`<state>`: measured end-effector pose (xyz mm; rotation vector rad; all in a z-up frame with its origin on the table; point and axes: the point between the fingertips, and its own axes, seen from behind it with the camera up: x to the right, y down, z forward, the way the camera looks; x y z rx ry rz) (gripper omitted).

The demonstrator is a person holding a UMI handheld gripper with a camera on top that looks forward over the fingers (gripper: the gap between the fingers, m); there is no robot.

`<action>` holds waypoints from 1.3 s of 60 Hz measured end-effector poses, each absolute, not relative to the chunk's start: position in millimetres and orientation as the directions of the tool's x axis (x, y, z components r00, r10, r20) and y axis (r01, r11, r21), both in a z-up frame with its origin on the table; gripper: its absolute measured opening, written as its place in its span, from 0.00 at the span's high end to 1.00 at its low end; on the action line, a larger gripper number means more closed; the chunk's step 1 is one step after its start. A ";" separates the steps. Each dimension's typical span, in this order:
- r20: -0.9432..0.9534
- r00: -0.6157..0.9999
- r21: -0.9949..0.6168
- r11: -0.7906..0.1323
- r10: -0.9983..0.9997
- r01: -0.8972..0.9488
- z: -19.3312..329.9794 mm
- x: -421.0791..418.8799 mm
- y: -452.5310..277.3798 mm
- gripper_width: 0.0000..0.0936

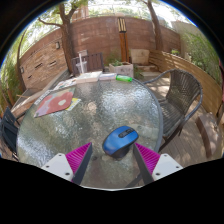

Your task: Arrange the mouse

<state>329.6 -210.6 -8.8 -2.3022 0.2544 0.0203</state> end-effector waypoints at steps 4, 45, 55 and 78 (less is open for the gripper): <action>-0.108 0.979 -0.727 -0.658 -0.172 -0.196 -9.6 331.2 -196.3 0.09; 0.152 0.955 -0.737 -0.674 -0.253 -0.061 23.1 350.5 -158.4 0.60; 0.142 0.930 -0.842 -0.535 -0.339 -0.066 135.6 355.6 -115.0 0.60; -0.010 1.000 -0.893 -0.450 0.022 0.001 171.9 130.1 95.7 0.60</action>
